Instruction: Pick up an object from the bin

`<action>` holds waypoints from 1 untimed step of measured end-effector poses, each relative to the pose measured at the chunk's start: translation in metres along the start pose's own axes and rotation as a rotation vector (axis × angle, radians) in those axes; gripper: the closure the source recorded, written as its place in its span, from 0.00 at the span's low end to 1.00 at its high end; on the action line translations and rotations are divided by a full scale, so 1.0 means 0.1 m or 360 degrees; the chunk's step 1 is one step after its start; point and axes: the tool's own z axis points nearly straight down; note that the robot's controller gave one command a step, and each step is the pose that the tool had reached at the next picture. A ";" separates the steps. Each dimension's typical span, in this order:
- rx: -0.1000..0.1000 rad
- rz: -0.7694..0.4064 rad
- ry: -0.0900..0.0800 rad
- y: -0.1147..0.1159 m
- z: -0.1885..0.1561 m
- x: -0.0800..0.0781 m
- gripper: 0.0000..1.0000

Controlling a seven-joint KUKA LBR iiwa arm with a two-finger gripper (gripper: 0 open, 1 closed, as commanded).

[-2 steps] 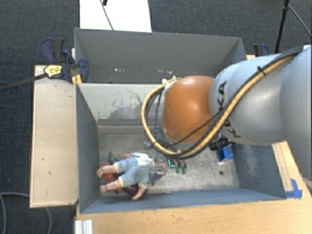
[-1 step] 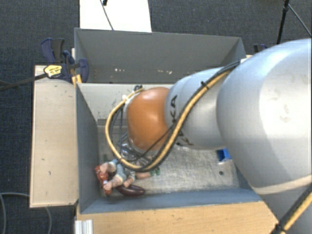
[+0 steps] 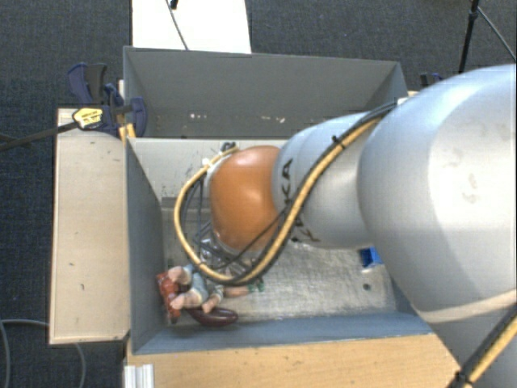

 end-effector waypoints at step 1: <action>-0.0004 -0.0004 0.0034 0.05 -0.43 0.05 1.00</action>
Offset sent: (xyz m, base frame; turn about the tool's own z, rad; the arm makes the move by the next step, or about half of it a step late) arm 0.0214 -0.0057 0.1266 0.0294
